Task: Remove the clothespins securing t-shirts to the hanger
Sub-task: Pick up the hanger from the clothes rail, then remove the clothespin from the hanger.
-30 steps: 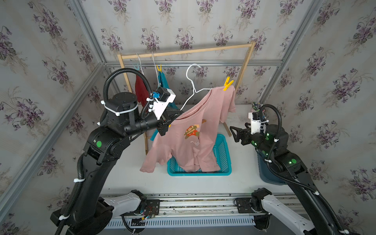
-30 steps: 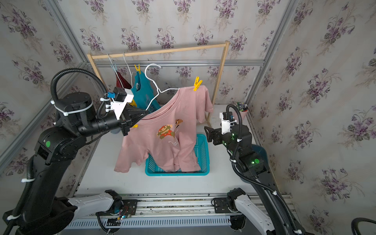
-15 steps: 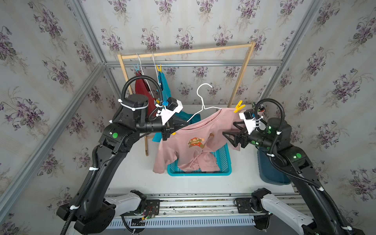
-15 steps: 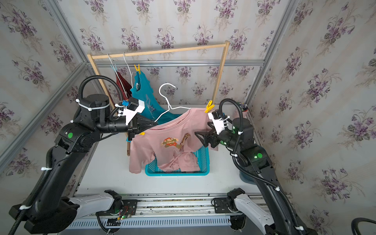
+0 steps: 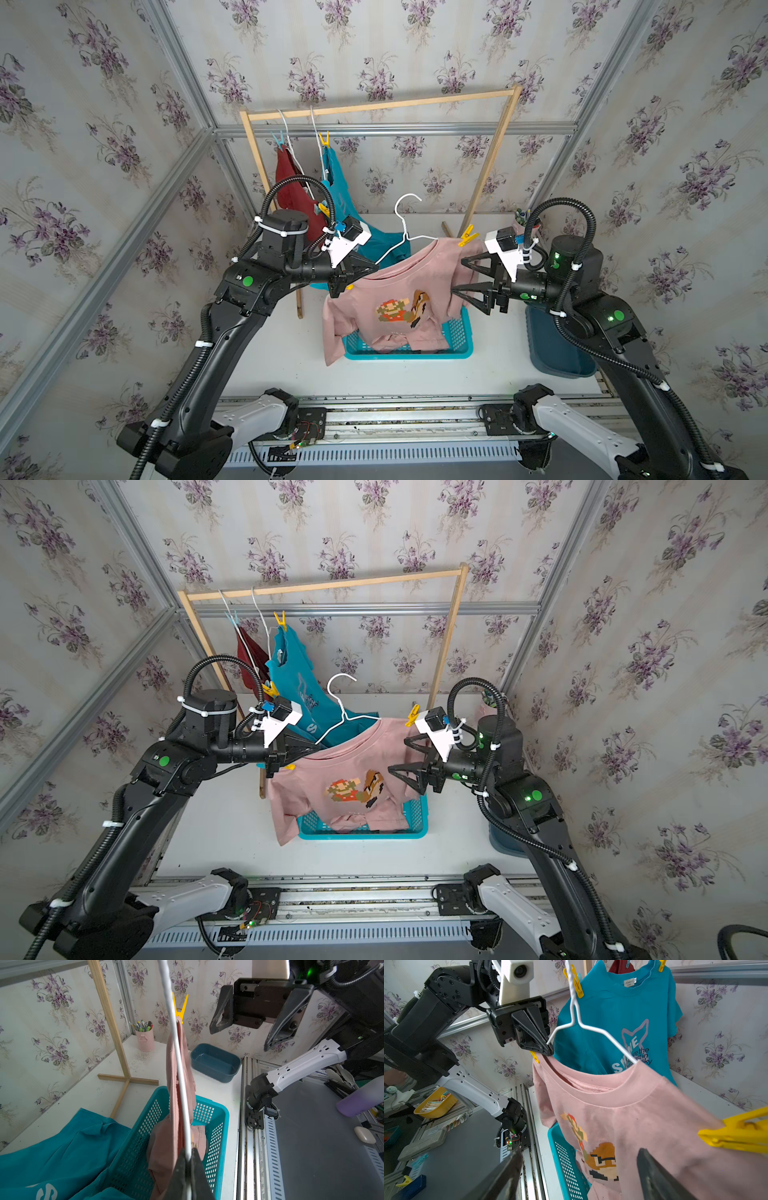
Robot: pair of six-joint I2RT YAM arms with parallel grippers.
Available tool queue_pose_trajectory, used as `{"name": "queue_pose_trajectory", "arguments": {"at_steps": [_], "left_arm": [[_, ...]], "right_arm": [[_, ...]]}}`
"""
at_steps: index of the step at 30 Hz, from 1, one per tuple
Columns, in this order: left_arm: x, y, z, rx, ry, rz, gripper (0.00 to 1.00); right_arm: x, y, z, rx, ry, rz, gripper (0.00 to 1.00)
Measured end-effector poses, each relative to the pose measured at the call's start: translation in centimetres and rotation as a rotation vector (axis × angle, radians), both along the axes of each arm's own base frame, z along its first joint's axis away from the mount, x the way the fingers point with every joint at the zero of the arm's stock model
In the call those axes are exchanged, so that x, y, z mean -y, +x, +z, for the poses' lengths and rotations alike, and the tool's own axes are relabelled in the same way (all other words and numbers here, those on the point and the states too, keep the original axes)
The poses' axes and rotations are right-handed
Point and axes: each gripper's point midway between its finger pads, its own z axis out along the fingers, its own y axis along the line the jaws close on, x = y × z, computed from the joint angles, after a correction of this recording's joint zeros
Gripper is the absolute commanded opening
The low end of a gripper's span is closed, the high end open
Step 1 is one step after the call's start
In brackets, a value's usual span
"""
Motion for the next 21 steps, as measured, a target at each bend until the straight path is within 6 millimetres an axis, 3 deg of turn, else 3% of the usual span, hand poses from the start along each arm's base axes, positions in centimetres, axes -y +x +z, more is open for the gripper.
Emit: {"name": "queue_pose_trajectory", "arguments": {"at_steps": [3, 6, 9, 12, 16, 21], "left_arm": [[0.0, 0.1, -0.9, -0.01, 0.007, -0.01, 0.0], [-0.1, 0.2, -2.0, -0.028, 0.013, -0.022, 0.0], [-0.4, 0.3, -2.8, -0.038, 0.02, -0.023, 0.0], [-0.8, 0.5, -3.0, -0.037, 0.016, -0.02, 0.0], [-1.0, 0.5, -3.1, -0.046, -0.004, -0.035, 0.0], [-1.0, 0.0, -2.8, -0.046, -0.037, -0.08, 0.0]], "right_arm": [[-0.4, 0.9, 1.9, -0.001, -0.002, 0.008, 0.8], [-1.0, 2.5, 2.8, 0.009, -0.022, 0.012, 0.83], [-0.4, 3.1, 1.6, 0.021, -0.054, -0.026, 0.86], [1.1, 4.2, 0.2, 0.027, -0.046, -0.084, 0.81], [3.9, 7.4, -2.6, -0.067, 0.033, -0.157, 0.74], [4.9, 7.3, -3.8, -0.089, 0.163, -0.11, 0.75]]}}
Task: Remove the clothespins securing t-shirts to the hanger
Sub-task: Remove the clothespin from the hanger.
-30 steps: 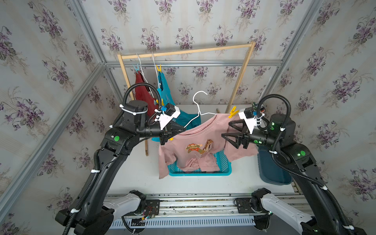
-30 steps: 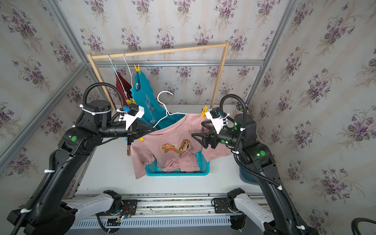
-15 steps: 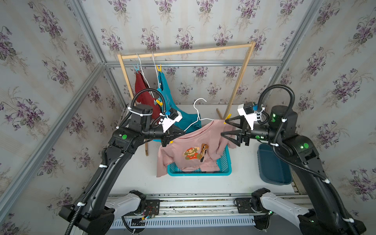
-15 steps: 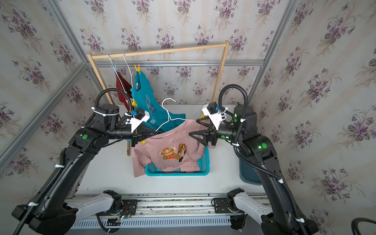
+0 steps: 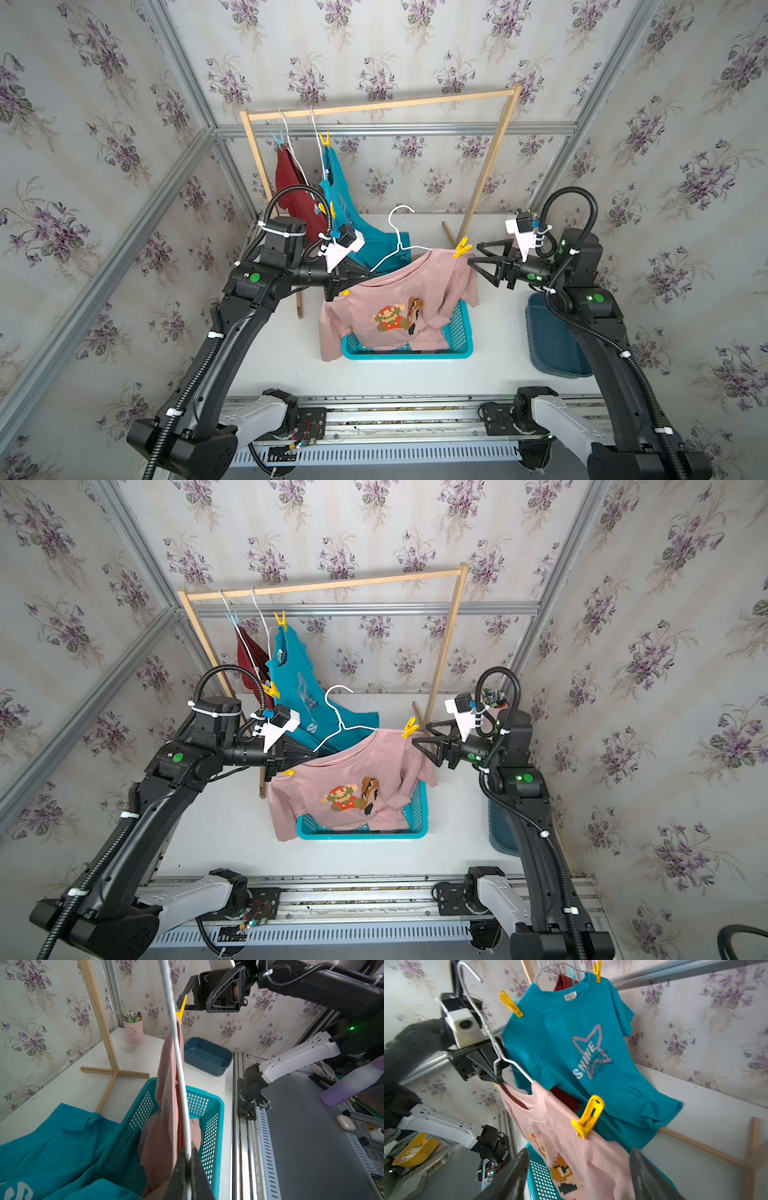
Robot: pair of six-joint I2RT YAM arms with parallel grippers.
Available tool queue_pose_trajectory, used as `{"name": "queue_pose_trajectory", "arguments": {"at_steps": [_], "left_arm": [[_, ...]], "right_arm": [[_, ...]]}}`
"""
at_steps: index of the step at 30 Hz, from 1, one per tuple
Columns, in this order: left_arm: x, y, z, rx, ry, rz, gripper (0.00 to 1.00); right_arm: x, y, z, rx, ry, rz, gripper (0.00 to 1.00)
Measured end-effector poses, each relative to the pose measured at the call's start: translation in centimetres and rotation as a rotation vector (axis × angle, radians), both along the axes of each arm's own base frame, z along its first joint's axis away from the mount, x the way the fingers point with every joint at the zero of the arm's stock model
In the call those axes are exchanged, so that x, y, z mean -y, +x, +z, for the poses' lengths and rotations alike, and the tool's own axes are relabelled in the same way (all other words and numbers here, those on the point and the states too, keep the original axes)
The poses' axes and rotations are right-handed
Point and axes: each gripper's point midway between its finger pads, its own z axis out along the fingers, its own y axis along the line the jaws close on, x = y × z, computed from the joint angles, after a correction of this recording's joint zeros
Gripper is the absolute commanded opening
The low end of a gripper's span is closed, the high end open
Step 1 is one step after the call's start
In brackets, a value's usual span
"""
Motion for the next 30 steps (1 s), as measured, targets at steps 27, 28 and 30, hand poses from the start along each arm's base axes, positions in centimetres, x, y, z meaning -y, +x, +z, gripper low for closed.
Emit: {"name": "queue_pose_trajectory", "arguments": {"at_steps": [27, 28, 30], "left_arm": [[0.3, -1.3, -0.1, 0.003, -0.07, -0.12, 0.0], [0.3, -1.3, -0.1, 0.003, -0.07, -0.12, 0.0], [0.3, -1.3, -0.1, 0.004, -0.071, -0.12, 0.0]], "right_arm": [[-1.8, -2.3, 2.6, 0.133, 0.113, 0.327, 0.38], [-1.8, -2.3, 2.6, 0.131, 0.113, 0.331, 0.36], [-1.8, -2.4, 2.6, 0.132, 0.112, 0.333, 0.33]]}}
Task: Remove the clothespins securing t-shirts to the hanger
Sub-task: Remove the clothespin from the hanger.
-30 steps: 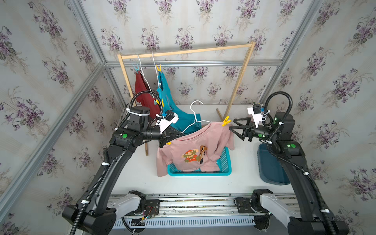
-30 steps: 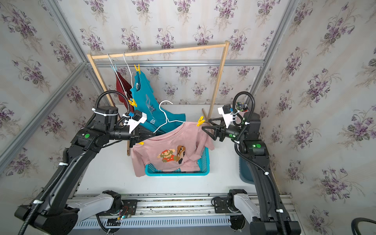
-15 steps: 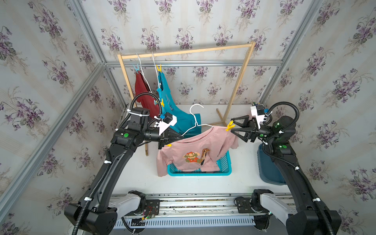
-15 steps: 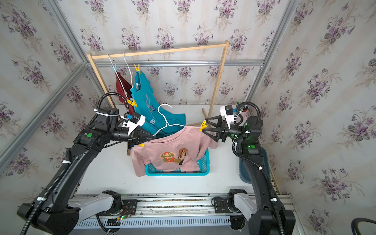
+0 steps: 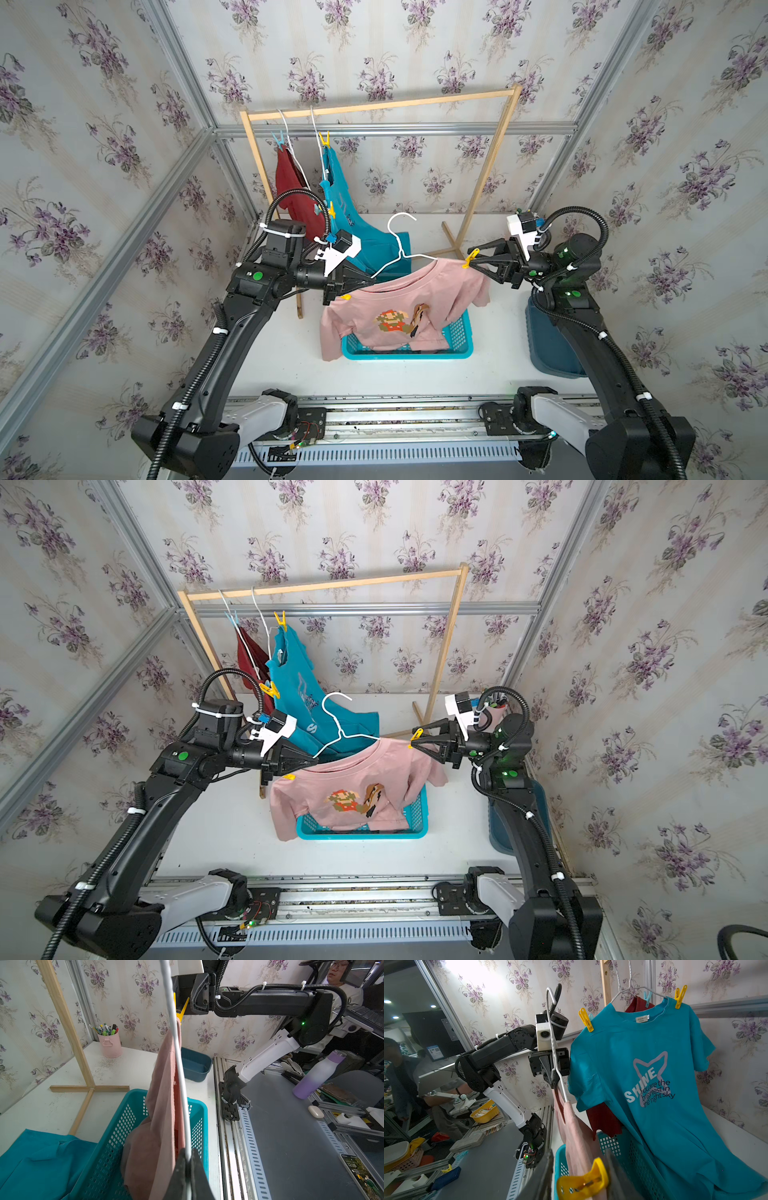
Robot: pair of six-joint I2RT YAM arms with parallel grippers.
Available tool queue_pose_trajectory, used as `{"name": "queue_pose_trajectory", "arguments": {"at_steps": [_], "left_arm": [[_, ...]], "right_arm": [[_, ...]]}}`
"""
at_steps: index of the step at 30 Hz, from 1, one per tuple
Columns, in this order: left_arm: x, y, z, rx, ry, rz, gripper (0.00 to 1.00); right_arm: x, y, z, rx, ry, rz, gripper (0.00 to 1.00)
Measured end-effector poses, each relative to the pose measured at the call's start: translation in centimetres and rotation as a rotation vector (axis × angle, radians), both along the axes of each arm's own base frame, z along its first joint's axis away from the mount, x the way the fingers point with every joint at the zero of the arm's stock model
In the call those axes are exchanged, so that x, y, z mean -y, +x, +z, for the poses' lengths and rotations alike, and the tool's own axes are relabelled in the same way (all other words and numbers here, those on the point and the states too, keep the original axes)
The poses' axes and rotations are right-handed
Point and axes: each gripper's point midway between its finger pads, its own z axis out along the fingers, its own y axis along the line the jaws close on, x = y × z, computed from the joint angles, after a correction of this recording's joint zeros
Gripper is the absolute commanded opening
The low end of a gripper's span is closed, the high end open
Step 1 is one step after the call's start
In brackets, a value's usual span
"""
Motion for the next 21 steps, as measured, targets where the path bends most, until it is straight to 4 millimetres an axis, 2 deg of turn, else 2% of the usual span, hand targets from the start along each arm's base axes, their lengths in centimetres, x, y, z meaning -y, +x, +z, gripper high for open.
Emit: {"name": "queue_pose_trajectory", "arguments": {"at_steps": [6, 13, 21], "left_arm": [[-0.04, -0.02, 0.16, 0.0, 0.0, 0.002, 0.0], [-0.15, 0.07, 0.21, 0.001, 0.005, 0.01, 0.0], [-0.33, 0.12, 0.06, 0.003, 0.021, 0.029, 0.0]], "right_arm": [[-0.11, -0.21, -0.1, -0.001, 0.0, 0.006, 0.22], [-0.07, -0.57, 0.22, 0.014, 0.002, 0.0, 0.0], [-0.04, -0.72, 0.17, 0.019, 0.005, -0.014, 0.0]]}}
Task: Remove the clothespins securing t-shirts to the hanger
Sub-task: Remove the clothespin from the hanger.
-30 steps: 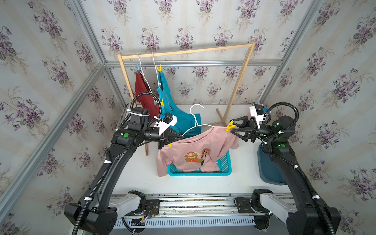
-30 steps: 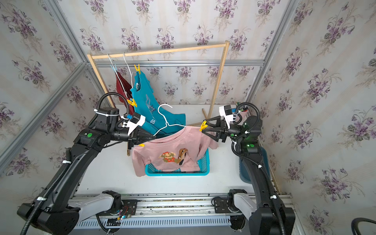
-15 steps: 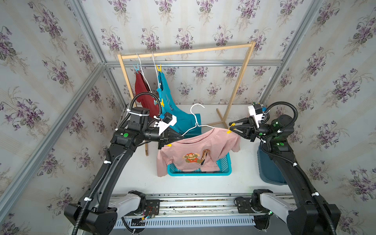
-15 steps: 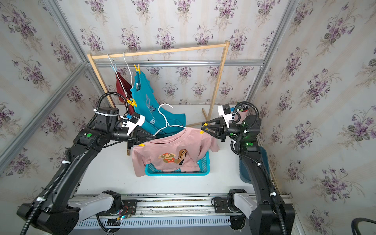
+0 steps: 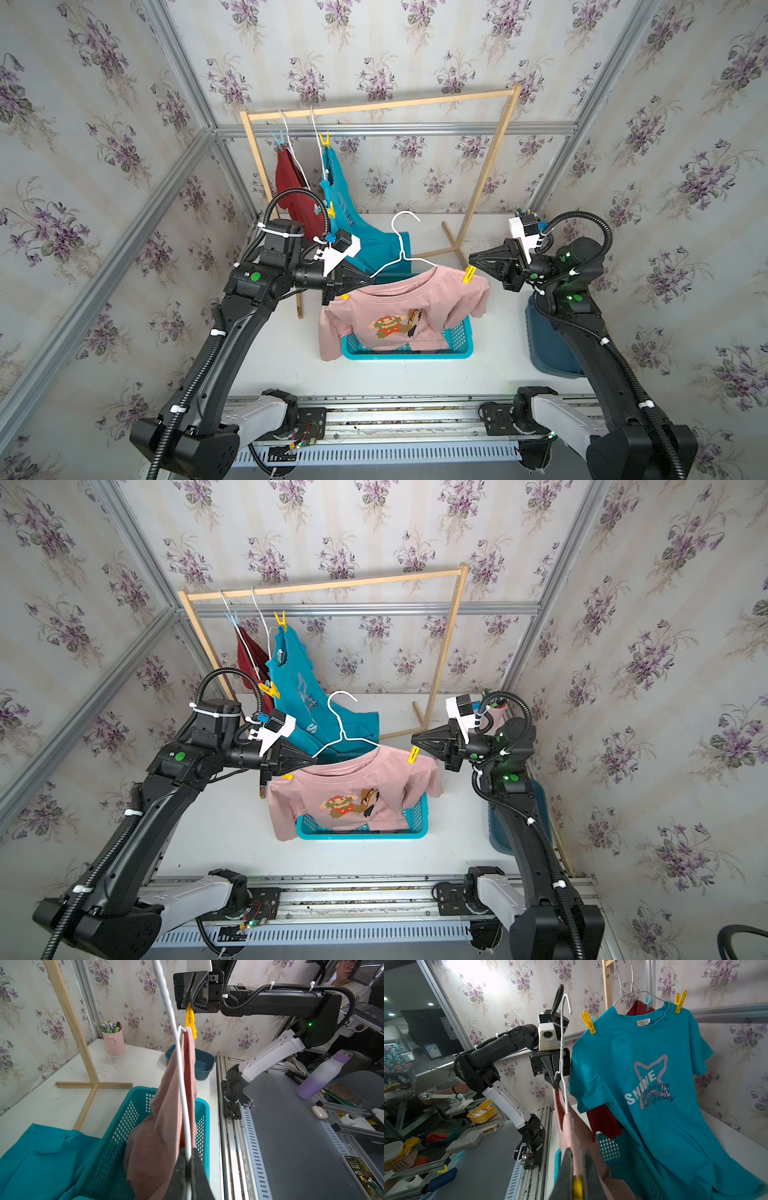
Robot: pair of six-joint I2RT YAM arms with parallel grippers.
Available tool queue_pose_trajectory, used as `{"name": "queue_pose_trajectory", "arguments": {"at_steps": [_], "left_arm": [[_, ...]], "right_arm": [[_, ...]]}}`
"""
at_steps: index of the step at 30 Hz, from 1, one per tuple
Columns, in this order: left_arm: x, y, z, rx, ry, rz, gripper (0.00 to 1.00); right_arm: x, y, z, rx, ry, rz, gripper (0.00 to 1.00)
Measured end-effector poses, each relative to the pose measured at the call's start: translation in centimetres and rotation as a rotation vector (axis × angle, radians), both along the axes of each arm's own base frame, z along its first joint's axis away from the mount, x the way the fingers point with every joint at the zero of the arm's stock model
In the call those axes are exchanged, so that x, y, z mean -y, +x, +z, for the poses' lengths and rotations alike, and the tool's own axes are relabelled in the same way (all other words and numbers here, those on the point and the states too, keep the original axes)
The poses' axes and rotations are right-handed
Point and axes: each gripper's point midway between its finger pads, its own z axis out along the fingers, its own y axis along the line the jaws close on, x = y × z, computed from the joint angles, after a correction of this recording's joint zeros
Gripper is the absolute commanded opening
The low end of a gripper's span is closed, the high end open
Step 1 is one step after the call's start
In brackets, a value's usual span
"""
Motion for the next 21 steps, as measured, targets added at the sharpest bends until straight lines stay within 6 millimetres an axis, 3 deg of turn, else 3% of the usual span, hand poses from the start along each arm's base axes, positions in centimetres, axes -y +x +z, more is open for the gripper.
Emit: {"name": "queue_pose_trajectory", "arguments": {"at_steps": [10, 21], "left_arm": [[-0.4, 0.3, 0.2, 0.05, 0.031, 0.04, 0.0], [-0.6, 0.5, 0.1, 0.07, 0.047, 0.061, 0.0]], "right_arm": [[0.1, 0.6, -0.8, -0.024, 0.01, -0.045, 0.0], [0.7, 1.9, 0.7, 0.053, 0.044, -0.183, 0.0]]}}
